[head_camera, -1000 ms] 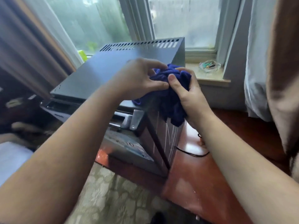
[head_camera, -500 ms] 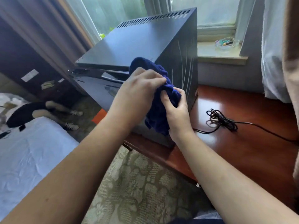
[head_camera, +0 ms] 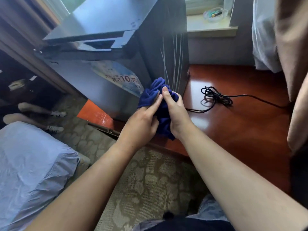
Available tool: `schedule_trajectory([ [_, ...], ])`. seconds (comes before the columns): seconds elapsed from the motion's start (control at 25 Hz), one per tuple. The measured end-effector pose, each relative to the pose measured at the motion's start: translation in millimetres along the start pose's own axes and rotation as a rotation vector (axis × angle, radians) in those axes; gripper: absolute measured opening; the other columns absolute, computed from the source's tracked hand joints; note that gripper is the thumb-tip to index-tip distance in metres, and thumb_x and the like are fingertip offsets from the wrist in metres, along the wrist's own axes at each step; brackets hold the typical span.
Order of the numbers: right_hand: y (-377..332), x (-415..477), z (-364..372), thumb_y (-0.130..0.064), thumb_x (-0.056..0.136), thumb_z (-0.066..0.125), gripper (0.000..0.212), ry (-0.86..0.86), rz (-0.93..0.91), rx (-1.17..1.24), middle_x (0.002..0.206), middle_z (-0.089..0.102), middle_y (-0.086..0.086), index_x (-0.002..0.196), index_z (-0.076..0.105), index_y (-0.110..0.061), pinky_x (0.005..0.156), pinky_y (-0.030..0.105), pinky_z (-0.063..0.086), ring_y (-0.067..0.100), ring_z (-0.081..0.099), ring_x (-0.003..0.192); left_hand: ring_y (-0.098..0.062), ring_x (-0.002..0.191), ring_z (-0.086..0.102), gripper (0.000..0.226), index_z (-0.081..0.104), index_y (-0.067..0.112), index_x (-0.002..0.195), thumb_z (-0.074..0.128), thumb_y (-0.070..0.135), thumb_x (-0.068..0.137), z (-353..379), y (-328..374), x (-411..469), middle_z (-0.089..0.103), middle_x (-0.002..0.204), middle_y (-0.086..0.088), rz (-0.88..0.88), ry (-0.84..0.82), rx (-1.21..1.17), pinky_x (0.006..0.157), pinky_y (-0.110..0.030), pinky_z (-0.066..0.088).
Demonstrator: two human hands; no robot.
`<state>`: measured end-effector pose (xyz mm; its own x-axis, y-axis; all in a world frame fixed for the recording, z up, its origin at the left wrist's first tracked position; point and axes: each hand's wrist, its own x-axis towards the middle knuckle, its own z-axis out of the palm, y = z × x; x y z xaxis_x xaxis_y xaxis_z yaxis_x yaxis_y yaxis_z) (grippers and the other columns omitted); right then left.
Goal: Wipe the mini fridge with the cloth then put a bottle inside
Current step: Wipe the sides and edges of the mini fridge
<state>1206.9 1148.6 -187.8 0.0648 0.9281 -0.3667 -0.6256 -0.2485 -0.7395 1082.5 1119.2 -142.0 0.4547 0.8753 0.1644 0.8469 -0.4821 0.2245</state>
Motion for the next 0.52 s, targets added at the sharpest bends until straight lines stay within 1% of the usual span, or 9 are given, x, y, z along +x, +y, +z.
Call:
schedule_trajectory([
  [0.08, 20, 16, -17, -0.061, 0.060, 0.089, 0.061, 0.020, 0.051, -0.030, 0.116, 0.076, 0.006, 0.107, 0.065, -0.031, 0.099, 0.047, 0.057, 0.023, 0.074, 0.108, -0.025, 0.135, 0.050, 0.081, 0.023, 0.022, 0.160, 0.055, 0.007, 0.088, 27, -4, -7, 0.046, 0.155, -0.009, -0.045, -0.093, -0.041, 0.112, -0.031, 0.041],
  [0.16, 45, 36, -35, -0.066, 0.049, 0.092, 0.060, 0.044, 0.089, -0.067, 0.116, 0.075, 0.007, 0.096, 0.069, -0.036, 0.098, 0.048, 0.057, 0.025, 0.074, 0.108, -0.024, 0.134, 0.050, 0.080, 0.024, 0.022, 0.160, 0.057, 0.008, 0.088, 54, -6, -8, 0.050, 0.151, -0.010, -0.100, -0.155, -0.065, 0.112, -0.028, 0.038],
  [0.2, 61, 45, -44, -0.066, 0.049, 0.091, 0.058, 0.060, 0.102, -0.086, 0.116, 0.075, 0.006, 0.094, 0.071, -0.038, 0.098, 0.049, 0.058, 0.025, 0.074, 0.108, -0.024, 0.133, 0.051, 0.079, 0.026, 0.022, 0.159, 0.057, 0.010, 0.088, 68, -8, -9, 0.052, 0.149, -0.010, -0.130, -0.183, -0.068, 0.111, -0.026, 0.037],
  [0.28, 94, 62, -64, -0.064, 0.056, 0.088, 0.050, 0.121, 0.136, -0.118, 0.116, 0.075, 0.005, 0.096, 0.071, -0.041, 0.098, 0.048, 0.057, 0.024, 0.073, 0.108, -0.023, 0.129, 0.053, 0.079, 0.024, 0.025, 0.160, 0.057, 0.013, 0.089, 96, -10, -9, 0.055, 0.145, -0.009, -0.192, -0.254, -0.074, 0.108, -0.026, 0.039],
  [0.4, 137, 83, -93, -0.067, 0.061, 0.075, 0.045, 0.215, 0.214, -0.217, 0.115, 0.073, 0.000, 0.102, 0.068, -0.051, 0.101, 0.048, 0.055, 0.022, 0.070, 0.110, -0.022, 0.126, 0.052, 0.081, 0.022, 0.027, 0.160, 0.056, 0.011, 0.089, 141, -14, -9, 0.057, 0.141, -0.008, -0.266, -0.381, -0.098, 0.106, -0.025, 0.039],
  [0.48, 154, 90, -106, -0.067, 0.065, 0.064, 0.038, 0.220, 0.216, -0.320, 0.113, 0.073, -0.004, 0.102, 0.065, -0.055, 0.103, 0.045, 0.053, 0.019, 0.069, 0.109, -0.020, 0.126, 0.052, 0.081, 0.021, 0.029, 0.160, 0.056, 0.009, 0.089, 166, -15, -11, 0.058, 0.139, -0.007, -0.323, -0.430, -0.131, 0.105, -0.023, 0.038],
  [0.52, 158, 90, -109, -0.067, 0.066, 0.060, 0.041, 0.224, 0.214, -0.354, 0.115, 0.071, -0.003, 0.105, 0.064, -0.054, 0.105, 0.043, 0.052, 0.018, 0.068, 0.110, -0.020, 0.124, 0.053, 0.082, 0.021, 0.030, 0.160, 0.056, 0.009, 0.089, 175, -15, -13, 0.059, 0.137, -0.007, -0.357, -0.436, -0.148, 0.104, -0.023, 0.039],
])
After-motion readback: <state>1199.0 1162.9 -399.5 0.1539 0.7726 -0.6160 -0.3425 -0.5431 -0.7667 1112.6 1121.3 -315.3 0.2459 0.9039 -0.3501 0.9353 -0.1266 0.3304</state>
